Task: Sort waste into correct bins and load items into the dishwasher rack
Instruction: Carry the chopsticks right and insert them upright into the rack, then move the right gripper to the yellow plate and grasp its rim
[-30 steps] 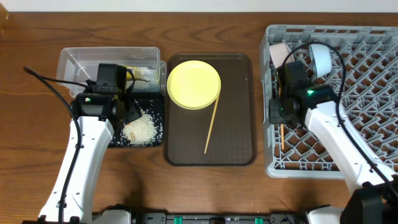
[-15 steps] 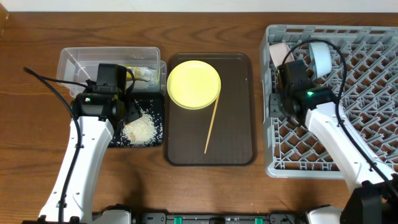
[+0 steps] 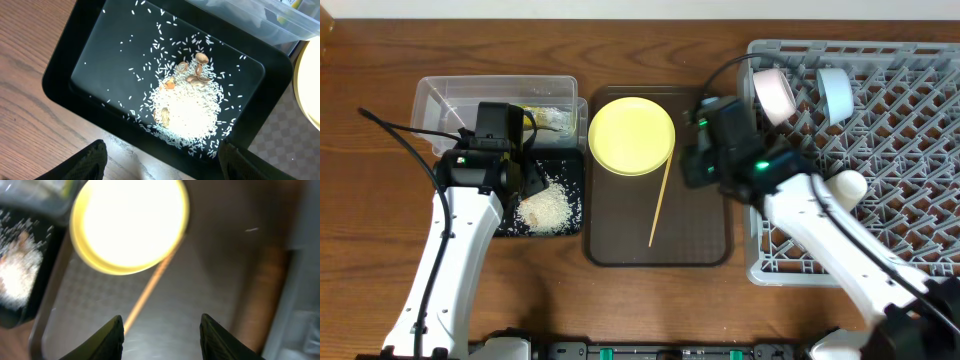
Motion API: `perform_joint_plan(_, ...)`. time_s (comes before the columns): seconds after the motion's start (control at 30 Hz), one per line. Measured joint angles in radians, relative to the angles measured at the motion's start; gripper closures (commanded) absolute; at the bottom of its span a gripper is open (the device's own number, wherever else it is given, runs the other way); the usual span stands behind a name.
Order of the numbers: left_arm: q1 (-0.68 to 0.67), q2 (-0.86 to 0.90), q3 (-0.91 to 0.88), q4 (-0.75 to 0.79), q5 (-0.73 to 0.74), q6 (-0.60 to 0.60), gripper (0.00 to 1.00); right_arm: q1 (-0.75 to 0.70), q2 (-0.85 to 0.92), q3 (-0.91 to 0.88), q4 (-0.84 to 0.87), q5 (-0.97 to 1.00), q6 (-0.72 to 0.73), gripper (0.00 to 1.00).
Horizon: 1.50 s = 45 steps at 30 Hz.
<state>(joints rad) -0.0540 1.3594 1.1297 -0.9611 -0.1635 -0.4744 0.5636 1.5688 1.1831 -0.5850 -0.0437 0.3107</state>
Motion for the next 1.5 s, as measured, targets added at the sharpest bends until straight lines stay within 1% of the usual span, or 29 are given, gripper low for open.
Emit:
perform_joint_plan(0.2,0.0,0.0,0.0,0.0,0.0,0.0,0.26,0.124,0.164,0.0,0.017,0.062,0.117,0.49)
perform_joint_plan(0.37,0.0,0.0,0.0,0.0,0.0,0.0,0.26,0.171,0.29,0.0,0.074,0.099,0.182,0.5)
perform_joint_plan(0.5,0.0,0.0,0.0,0.0,0.0,0.0,0.26,0.188,0.357,0.0,0.071,0.138,0.251,0.53)
perform_joint_plan(0.53,0.0,0.0,0.0,0.0,0.0,0.0,0.26,0.187,0.368,0.0,0.068,0.153,0.265,0.55)
perform_joint_plan(0.63,0.0,0.0,0.0,0.0,0.0,0.0,0.26,0.185,0.37,0.005,0.051,0.182,0.296,0.73)
perform_joint_plan(0.73,0.0,0.0,0.0,0.0,0.0,0.0,0.26,0.178,0.37,0.007,0.016,0.201,0.322,0.87)
perform_joint_plan(0.8,0.0,0.0,0.0,0.0,0.0,0.0,0.26,0.17,0.37,0.009,-0.002,0.212,0.338,0.98)
perform_joint_plan(0.83,0.0,0.0,0.0,0.0,0.0,0.0,0.26,0.163,0.37,0.009,-0.009,0.215,0.349,0.99)
perform_joint_plan(0.97,0.0,0.0,0.0,0.0,0.0,0.0,0.26,0.117,0.368,0.015,-0.043,0.217,0.361,0.99)
perform_joint_plan(1.1,0.0,0.0,0.0,0.0,0.0,0.0,0.26,0.057,0.359,0.015,-0.069,0.208,0.331,0.99)
perform_joint_plan(1.23,0.0,0.0,0.0,0.0,0.0,0.0,0.26,-0.002,0.305,0.011,-0.079,0.169,0.229,0.99)
perform_joint_plan(1.33,0.0,0.0,0.0,0.0,0.0,0.0,0.26,-0.051,0.18,0.011,-0.104,0.126,0.138,0.99)
perform_joint_plan(1.5,0.0,0.0,0.0,0.0,0.0,0.0,0.26,-0.153,-0.034,0.011,-0.17,0.097,0.033,0.99)
